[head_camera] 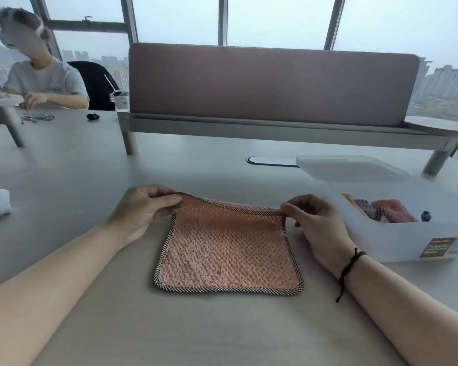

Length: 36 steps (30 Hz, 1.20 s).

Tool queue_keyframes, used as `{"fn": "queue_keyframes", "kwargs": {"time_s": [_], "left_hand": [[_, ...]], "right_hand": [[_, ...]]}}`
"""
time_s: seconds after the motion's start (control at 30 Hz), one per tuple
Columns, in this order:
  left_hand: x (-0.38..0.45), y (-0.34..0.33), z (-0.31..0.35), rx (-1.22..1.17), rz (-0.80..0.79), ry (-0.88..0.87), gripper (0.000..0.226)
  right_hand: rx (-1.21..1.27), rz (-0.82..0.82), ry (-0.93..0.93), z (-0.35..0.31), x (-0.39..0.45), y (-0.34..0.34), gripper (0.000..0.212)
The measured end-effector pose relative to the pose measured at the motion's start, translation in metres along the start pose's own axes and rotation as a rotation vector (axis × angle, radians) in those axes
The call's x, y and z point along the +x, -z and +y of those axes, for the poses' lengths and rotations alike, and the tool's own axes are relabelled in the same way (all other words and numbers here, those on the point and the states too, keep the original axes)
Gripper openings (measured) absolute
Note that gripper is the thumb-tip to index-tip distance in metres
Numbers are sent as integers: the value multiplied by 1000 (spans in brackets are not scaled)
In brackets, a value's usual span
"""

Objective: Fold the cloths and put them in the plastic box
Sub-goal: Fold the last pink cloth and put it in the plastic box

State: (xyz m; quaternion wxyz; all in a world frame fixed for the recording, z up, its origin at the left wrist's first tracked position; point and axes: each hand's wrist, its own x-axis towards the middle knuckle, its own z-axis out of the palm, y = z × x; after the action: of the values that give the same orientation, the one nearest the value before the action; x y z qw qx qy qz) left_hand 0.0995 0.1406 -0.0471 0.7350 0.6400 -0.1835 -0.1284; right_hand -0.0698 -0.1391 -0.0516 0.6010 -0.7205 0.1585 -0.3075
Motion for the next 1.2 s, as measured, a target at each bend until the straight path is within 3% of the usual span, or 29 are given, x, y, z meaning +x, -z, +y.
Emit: {"fn": "queue_keyframes", "kwargs": {"time_s": [0.1, 0.17, 0.23, 0.3, 0.4, 0.7, 1.2], "left_hand": [[-9, 5, 3, 53, -89, -37, 58], [-11, 9, 2, 101, -107, -44, 63], [-8, 11, -3, 241, -77, -71, 59], [-6, 9, -5, 395, -79, -88, 37], [-4, 7, -5, 439, -91, -65, 13], [-6, 5, -3, 449, -80, -42, 12], [-8, 8, -6, 847, -136, -239, 18]], "right_hand": [[-185, 1, 53, 3, -6, 4, 13], [-294, -49, 81, 3, -10, 7, 16], [-356, -111, 105, 3, -12, 10, 18], [-399, -140, 129, 2, -13, 11, 19], [-434, -152, 155, 2, -12, 9, 20], [-549, -121, 190, 7, -7, 9, 18], [-773, -252, 235, 8, -8, 8, 17]]}}
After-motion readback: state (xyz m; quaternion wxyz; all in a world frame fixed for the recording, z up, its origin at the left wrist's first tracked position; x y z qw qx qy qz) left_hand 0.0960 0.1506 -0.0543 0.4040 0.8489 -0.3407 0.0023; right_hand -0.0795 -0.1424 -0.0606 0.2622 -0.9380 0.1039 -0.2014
